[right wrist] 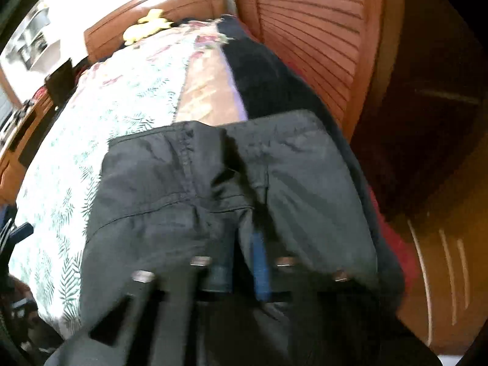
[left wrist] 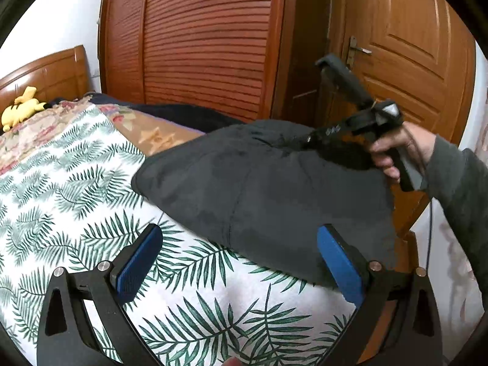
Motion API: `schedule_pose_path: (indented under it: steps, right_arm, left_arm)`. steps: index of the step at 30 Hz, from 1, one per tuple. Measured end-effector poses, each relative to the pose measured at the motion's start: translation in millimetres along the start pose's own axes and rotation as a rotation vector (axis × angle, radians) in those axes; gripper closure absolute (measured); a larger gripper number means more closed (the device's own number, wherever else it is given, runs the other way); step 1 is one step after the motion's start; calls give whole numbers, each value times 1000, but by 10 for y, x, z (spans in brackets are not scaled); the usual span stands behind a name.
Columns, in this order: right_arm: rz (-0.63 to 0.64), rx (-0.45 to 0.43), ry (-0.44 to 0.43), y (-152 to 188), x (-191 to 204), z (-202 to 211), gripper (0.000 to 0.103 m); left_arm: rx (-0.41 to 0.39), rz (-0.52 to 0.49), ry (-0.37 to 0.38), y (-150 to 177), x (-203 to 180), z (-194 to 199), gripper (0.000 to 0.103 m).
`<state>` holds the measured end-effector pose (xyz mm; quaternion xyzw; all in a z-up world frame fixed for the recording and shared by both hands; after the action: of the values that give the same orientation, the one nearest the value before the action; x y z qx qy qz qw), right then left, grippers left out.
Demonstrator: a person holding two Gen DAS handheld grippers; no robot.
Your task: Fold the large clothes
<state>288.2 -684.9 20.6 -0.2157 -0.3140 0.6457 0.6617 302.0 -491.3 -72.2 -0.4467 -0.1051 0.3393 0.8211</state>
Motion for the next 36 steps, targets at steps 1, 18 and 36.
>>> schedule_pose_path:
  steps: [1, 18, 36]
  right_arm:
    - [-1, -33, 30, -23, -18, 84, 100]
    - [-70, -97, 335, 387, -273, 456, 59]
    - [-78, -203, 313, 1098, 576, 932, 46]
  left_arm:
    - [4, 2, 2, 17, 5, -25, 2]
    - [-20, 25, 7, -3, 35, 194, 2]
    - [-107, -18, -63, -96, -38, 1060, 2]
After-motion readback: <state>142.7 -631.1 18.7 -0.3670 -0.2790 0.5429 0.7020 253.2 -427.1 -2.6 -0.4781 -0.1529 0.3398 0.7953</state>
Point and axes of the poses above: each gripper's, at about its wrist camera, not at the fingertips, and z roughly against the way its jaws point, x to its left, y to its underside, the point moved 5 cm from there along -z, roughly the way its jaws point, and after that the axes turned 2 degrees about z, right-handed, at the moved point
